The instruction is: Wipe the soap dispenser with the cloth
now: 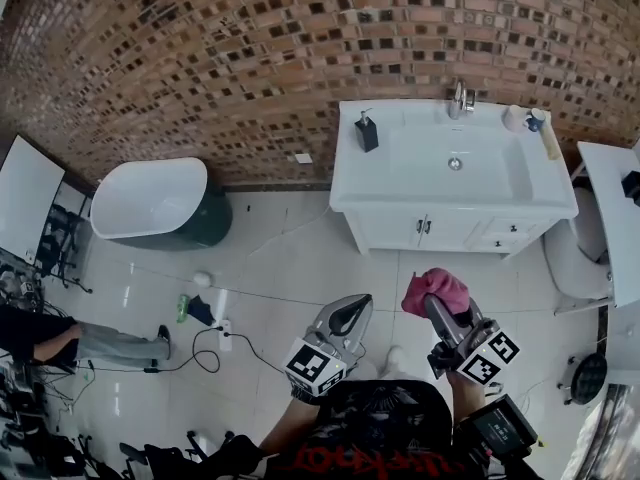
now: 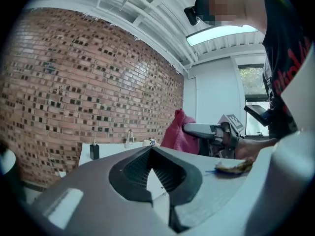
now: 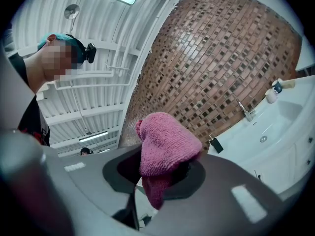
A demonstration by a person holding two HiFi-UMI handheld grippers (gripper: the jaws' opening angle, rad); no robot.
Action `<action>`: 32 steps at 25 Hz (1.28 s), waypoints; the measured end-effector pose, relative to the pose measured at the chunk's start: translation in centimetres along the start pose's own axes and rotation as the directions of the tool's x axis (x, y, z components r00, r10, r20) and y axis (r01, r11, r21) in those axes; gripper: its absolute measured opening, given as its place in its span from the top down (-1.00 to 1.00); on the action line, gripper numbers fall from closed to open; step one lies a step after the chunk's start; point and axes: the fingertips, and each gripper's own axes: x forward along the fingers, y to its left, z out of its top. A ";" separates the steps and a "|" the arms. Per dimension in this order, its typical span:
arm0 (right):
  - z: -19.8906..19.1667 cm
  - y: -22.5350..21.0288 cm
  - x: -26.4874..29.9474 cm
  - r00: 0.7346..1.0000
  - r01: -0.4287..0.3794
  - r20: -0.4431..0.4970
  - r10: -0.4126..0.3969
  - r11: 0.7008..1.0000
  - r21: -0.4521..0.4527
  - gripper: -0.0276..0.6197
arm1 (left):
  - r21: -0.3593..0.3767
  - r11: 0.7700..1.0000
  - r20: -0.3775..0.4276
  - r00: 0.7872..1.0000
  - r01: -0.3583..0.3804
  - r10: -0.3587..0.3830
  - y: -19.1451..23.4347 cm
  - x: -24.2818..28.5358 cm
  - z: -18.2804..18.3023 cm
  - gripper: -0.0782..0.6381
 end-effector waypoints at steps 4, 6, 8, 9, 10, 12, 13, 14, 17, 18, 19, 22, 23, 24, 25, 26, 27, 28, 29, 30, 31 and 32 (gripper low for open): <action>-0.6 0.1 -0.9 1.000 -0.015 -0.008 0.016 1.000 0.026 0.65 | 0.019 0.999 0.007 0.999 -0.039 0.039 -0.2 -0.5 -0.1 0.77; -0.6 0.3 0.1 0.999 -0.034 -0.023 0.035 0.999 0.031 0.65 | 0.027 0.997 0.003 0.998 -0.066 0.066 0.6 -1.0 0.1 0.77; -0.5 0.9 1.7 0.999 -0.044 -0.031 0.044 0.999 0.026 0.65 | 0.020 0.997 -0.001 0.997 -0.076 0.076 1.8 -1.7 0.4 0.77; -0.5 1.2 2.6 0.998 -0.048 -0.032 0.049 0.999 0.020 0.65 | 0.020 0.997 0.002 0.997 -0.079 0.079 2.6 -2.0 0.4 0.77; -0.5 1.6 3.5 0.998 -0.056 -0.033 0.056 0.998 0.012 0.65 | 0.021 0.996 0.006 0.997 -0.083 0.083 3.3 -2.3 0.4 0.77; -0.8 2.0 5.1 0.997 -0.074 -0.036 0.074 0.997 -0.001 0.65 | 0.021 0.995 0.016 0.995 -0.098 0.098 4.5 -2.9 0.4 0.77; -1.1 2.2 5.7 0.996 -0.077 -0.038 0.076 0.997 -0.005 0.65 | 0.024 0.994 0.024 0.994 -0.109 0.108 5.0 -3.3 0.5 0.77; -1.4 2.3 6.2 0.996 -0.076 -0.040 0.075 0.997 -0.007 0.66 | 0.029 0.992 0.035 0.992 -0.119 0.118 5.5 -3.7 0.6 0.77; -2.2 3.2 8.0 0.995 -0.081 -0.057 0.080 0.997 -0.016 0.66 | 0.031 0.989 0.061 0.988 -0.144 0.142 7.1 -5.2 1.4 0.77; -2.4 3.7 8.7 0.994 -0.089 -0.066 0.088 0.996 -0.023 0.66 | 0.028 0.988 0.068 0.986 -0.154 0.152 7.6 -5.8 1.6 0.77; -2.5 4.2 9.4 0.992 -0.099 -0.075 0.096 0.995 -0.031 0.66 | 0.023 0.986 0.075 0.984 -0.166 0.164 8.1 -6.5 1.8 0.77; -2.8 5.2 10.5 0.991 -0.111 -0.083 0.107 0.992 -0.051 0.66 | -0.004 0.981 0.085 0.978 -0.192 0.192 9.0 -8.3 1.8 0.77; -2.8 5.4 10.7 0.991 -0.111 -0.083 0.107 0.992 -0.054 0.66 | -0.019 0.981 0.089 0.976 -0.195 0.196 9.2 -8.7 1.7 0.77; -2.9 5.5 10.7 0.991 -0.111 -0.085 0.105 0.992 -0.059 0.66 | -0.036 0.980 0.095 0.976 -0.196 0.198 9.3 -9.0 1.6 0.77; -3.0 5.7 10.8 0.991 -0.108 -0.089 0.102 0.992 -0.065 0.66 | -0.051 0.980 0.100 0.975 -0.194 0.198 9.5 -9.2 1.6 0.77; -3.1 5.8 10.9 0.991 -0.105 -0.094 0.098 0.992 -0.072 0.66 | -0.062 0.980 0.103 0.975 -0.191 0.197 9.6 -9.4 1.6 0.77; -3.2 6.0 11.1 0.990 -0.103 -0.100 0.095 0.992 -0.077 0.66 | -0.069 0.980 0.104 0.975 -0.189 0.195 9.8 -9.5 1.6 0.77; -3.3 6.1 11.2 0.990 -0.100 -0.106 0.092 0.992 -0.079 0.66 | -0.073 0.980 0.104 0.976 -0.186 0.193 9.9 -9.6 1.7 0.77; -3.4 6.2 11.2 0.990 -0.097 -0.111 0.088 0.992 -0.080 0.66 | -0.075 0.980 0.103 0.976 -0.184 0.191 10.0 -9.7 1.8 0.77; -3.4 6.3 11.1 0.990 -0.092 -0.115 0.082 0.992 -0.083 0.66 | -0.077 0.981 0.103 0.977 -0.179 0.187 10.0 -9.7 1.9 0.77; -3.5 6.3 10.9 0.990 -0.083 -0.118 0.072 0.993 -0.089 0.66 | -0.078 0.982 0.102 0.978 -0.174 0.181 9.8 -9.6 1.9 0.77; -3.5 6.2 10.5 0.991 -0.071 -0.121 0.059 0.993 -0.097 0.66 | -0.078 0.983 0.101 0.980 -0.166 0.173 9.6 -9.5 1.9 0.77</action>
